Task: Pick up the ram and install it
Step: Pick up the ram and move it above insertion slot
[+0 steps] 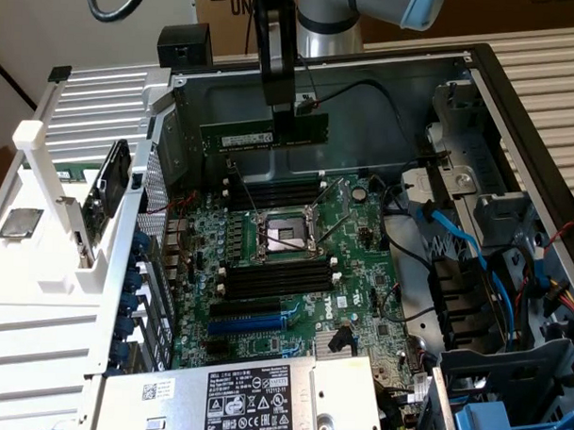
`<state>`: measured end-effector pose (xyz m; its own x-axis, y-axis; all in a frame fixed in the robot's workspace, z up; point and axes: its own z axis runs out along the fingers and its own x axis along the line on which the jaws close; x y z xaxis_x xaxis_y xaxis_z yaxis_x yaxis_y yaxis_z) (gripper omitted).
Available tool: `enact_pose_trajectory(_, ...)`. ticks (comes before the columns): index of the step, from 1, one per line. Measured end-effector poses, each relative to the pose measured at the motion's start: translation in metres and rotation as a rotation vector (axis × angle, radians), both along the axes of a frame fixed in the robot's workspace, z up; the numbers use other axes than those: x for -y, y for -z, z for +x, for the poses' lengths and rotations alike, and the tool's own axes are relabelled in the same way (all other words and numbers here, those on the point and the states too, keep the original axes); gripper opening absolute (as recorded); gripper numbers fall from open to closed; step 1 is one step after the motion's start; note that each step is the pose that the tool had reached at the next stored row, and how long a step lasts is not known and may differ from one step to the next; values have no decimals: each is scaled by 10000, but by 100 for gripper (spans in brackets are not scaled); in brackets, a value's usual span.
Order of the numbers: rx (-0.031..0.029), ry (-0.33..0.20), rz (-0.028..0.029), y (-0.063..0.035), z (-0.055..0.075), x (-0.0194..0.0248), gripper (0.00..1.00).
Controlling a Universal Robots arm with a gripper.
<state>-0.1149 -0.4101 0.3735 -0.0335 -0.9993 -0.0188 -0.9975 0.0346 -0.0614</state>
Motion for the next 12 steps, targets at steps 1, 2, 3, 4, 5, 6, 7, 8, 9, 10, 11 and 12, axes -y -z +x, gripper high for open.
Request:
enact_pose_trajectory(1,-1,-4,-71,7,1,-17,12)
enact_pose_trajectory(2,-1,-6,-137,14,2,-39,12)
enact_pose_trajectory(3,-1,-8,-192,22,3,-61,12)
enact_pose_trajectory(4,0,-9,-214,24,4,-73,12)
enact_pose_trajectory(5,-1,-9,-213,24,4,-73,12)
enact_pose_trajectory(6,-1,-10,-213,24,4,-73,12)
enact_pose_trajectory(7,-1,-10,-214,24,4,-73,12)
enact_pose_trajectory(8,-1,-10,-214,28,4,-73,12)
enact_pose_trajectory(9,4,-10,-211,42,5,-73,12)
enact_pose_trajectory(10,4,-10,-214,59,5,-73,12)
enact_pose_trajectory(11,4,-9,-214,77,5,-73,12)
enact_pose_trajectory(12,4,-9,-213,95,5,-73,12)
